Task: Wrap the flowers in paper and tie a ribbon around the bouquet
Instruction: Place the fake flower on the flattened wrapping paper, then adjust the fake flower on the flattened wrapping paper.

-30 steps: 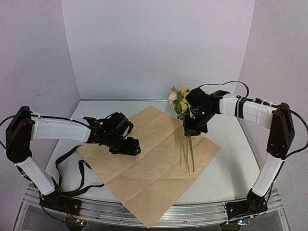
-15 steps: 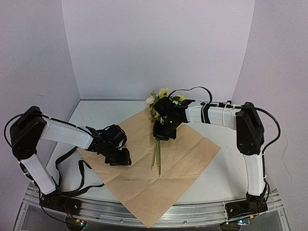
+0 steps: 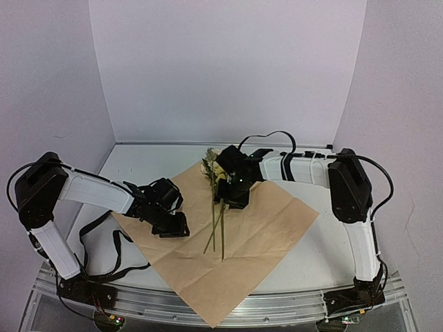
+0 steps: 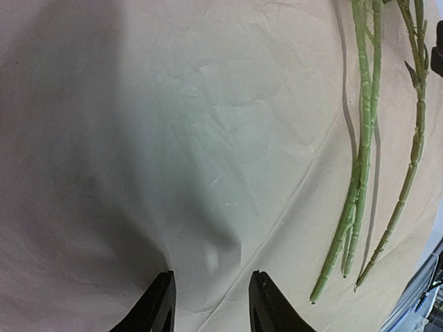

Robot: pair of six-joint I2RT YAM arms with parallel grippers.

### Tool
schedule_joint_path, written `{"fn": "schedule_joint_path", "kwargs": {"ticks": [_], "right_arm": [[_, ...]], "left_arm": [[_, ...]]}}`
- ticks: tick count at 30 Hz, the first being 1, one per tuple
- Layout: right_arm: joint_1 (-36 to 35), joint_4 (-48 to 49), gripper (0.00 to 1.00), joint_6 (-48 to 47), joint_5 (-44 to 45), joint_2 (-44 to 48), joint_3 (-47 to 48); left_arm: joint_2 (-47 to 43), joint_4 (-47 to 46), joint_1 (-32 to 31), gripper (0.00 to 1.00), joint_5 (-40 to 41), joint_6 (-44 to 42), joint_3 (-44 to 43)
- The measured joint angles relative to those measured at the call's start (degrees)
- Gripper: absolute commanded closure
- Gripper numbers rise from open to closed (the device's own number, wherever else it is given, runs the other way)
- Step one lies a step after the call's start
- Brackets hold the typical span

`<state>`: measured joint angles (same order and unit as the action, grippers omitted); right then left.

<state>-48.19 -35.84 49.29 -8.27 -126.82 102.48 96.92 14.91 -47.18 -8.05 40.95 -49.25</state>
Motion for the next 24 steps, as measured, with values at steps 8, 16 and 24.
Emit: {"fn": "schedule_joint_path", "kwargs": {"ticks": [8,16,24], "right_arm": [[0.0,-4.7,0.58,-2.6,-0.4,-0.5,2.7],[0.0,-5.3,0.66,-3.9,-1.9,-4.2,6.8],[0.0,-6.5,0.72,-4.8,-1.7,-5.5,6.8]], "left_arm": [[0.0,0.0,0.1,0.62,-0.3,-0.4,0.0],[0.0,0.0,0.2,0.62,-0.7,-0.4,0.0],[0.0,0.0,0.3,0.62,-0.8,-0.5,0.0]]}}
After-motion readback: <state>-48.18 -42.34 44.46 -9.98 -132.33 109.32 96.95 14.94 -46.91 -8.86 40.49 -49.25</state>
